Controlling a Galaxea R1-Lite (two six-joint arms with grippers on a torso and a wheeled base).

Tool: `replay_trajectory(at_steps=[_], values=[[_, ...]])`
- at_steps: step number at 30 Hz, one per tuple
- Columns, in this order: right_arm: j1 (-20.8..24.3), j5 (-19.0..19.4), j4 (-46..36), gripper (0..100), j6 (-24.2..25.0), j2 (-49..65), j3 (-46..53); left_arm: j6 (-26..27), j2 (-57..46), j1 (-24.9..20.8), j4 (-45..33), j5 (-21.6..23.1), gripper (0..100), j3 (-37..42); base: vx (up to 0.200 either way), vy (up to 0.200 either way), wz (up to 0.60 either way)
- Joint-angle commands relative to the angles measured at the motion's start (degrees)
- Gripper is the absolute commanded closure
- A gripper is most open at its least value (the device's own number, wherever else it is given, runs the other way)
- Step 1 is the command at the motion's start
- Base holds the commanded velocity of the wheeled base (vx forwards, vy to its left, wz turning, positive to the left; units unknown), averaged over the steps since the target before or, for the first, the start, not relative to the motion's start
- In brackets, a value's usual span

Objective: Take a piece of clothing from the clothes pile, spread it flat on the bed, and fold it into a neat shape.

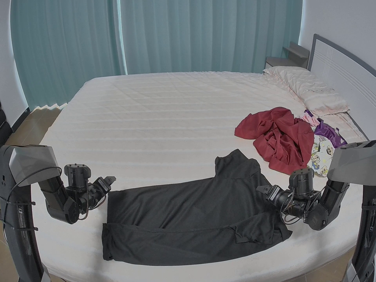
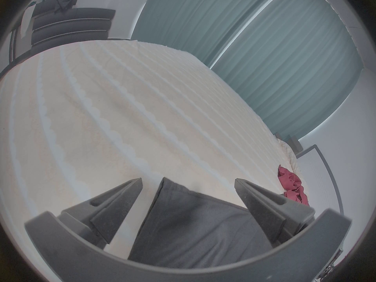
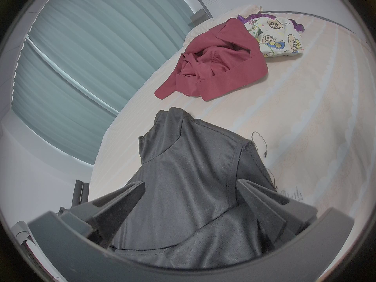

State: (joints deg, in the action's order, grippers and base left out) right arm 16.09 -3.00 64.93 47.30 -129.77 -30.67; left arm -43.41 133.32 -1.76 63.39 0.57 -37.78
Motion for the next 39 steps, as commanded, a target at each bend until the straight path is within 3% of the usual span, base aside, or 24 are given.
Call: replay_trajectory(at_steps=[1, 10, 21, 22, 31, 39], values=[[0.96, -0.08, 0.11, 0, -0.01, -0.05, 0.53, 0.26, 4.32, -0.09, 2.18, -0.13, 0, -1.60, 0.000, 0.000, 0.00], [1.40, -0.08, 0.11, 0, -0.01, 0.04, 0.70, 4.74, 8.36, -0.53, 6.75, -0.13, 0, -1.51, 0.000, 0.000, 0.00], [1.75, -0.08, 0.11, 0, -0.01, 0.04, 0.79, 4.74, 9.68, -1.41, 7.01, 0.48, 0, -1.24, 0.000, 0.000, 0.00], [1.84, -0.08, 0.11, 0, -0.01, 0.04, 0.79, 4.74, 9.95, -1.41, 7.10, 0.31, 100, -1.42, 0.000, 0.000, 0.00], [1.66, -0.17, -0.50, 0, -0.19, 1.45, 0.00, 4.30, 9.95, -1.14, 8.68, -0.05, 100, -1.16, 0.000, 0.000, 0.00], [0.61, 0.36, -1.21, 0, -4.58, 0.22, -7.47, 4.21, 9.24, -0.44, 8.77, 0.04, 100, -0.89, 0.000, 0.000, 0.00]])
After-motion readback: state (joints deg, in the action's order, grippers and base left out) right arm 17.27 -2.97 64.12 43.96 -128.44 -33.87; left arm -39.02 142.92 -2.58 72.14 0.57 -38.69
